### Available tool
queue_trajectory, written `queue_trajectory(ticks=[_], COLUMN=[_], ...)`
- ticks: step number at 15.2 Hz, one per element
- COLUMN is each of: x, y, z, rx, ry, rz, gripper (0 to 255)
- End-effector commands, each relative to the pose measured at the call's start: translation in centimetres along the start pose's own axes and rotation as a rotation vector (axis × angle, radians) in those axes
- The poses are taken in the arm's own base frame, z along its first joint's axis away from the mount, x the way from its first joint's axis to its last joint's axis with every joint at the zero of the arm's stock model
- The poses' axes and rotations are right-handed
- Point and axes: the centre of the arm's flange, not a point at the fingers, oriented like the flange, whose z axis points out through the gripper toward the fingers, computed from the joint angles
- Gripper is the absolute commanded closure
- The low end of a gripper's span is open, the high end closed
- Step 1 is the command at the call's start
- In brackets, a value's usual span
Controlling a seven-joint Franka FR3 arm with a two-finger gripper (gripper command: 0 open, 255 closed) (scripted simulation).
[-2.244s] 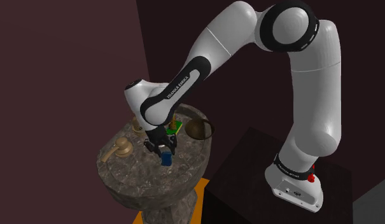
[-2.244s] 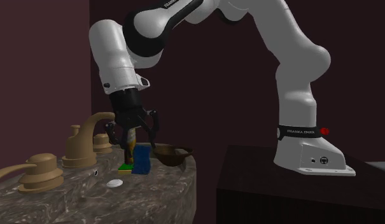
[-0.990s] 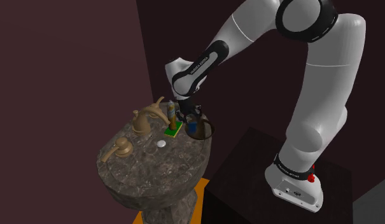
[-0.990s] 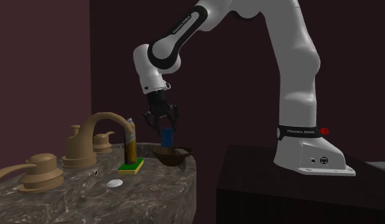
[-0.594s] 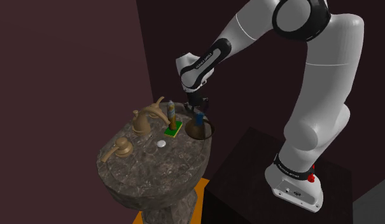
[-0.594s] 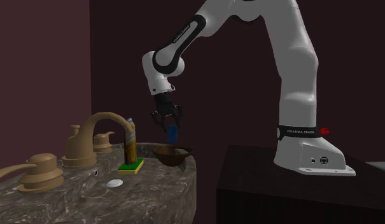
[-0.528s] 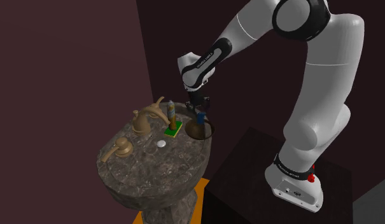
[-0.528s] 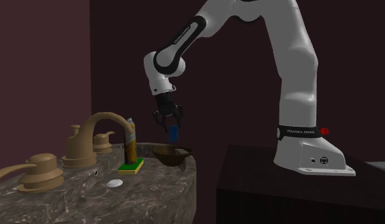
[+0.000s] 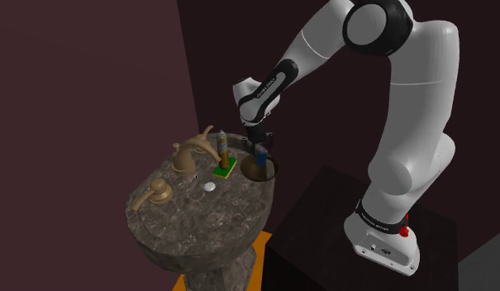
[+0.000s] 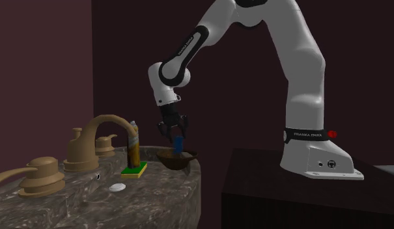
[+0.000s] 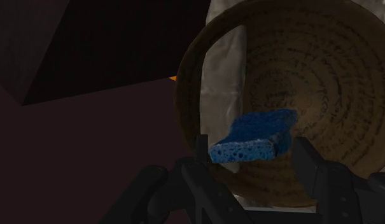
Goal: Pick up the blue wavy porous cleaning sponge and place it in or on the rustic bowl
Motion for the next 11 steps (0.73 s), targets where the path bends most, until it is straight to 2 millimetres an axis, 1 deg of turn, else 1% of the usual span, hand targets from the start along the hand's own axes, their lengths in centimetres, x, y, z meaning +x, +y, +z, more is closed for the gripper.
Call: queue_trajectory(ticks=[1,7,11], x=[0.3,0.6,0.6], y=[-0.2,-1.1,-1.1], z=[1.1,4.0,4.0], rx=[0.000,0.000,0.000], ry=[0.000,0.000,0.000], rz=[0.000,0.000,0.000], gripper=[255,255,255])
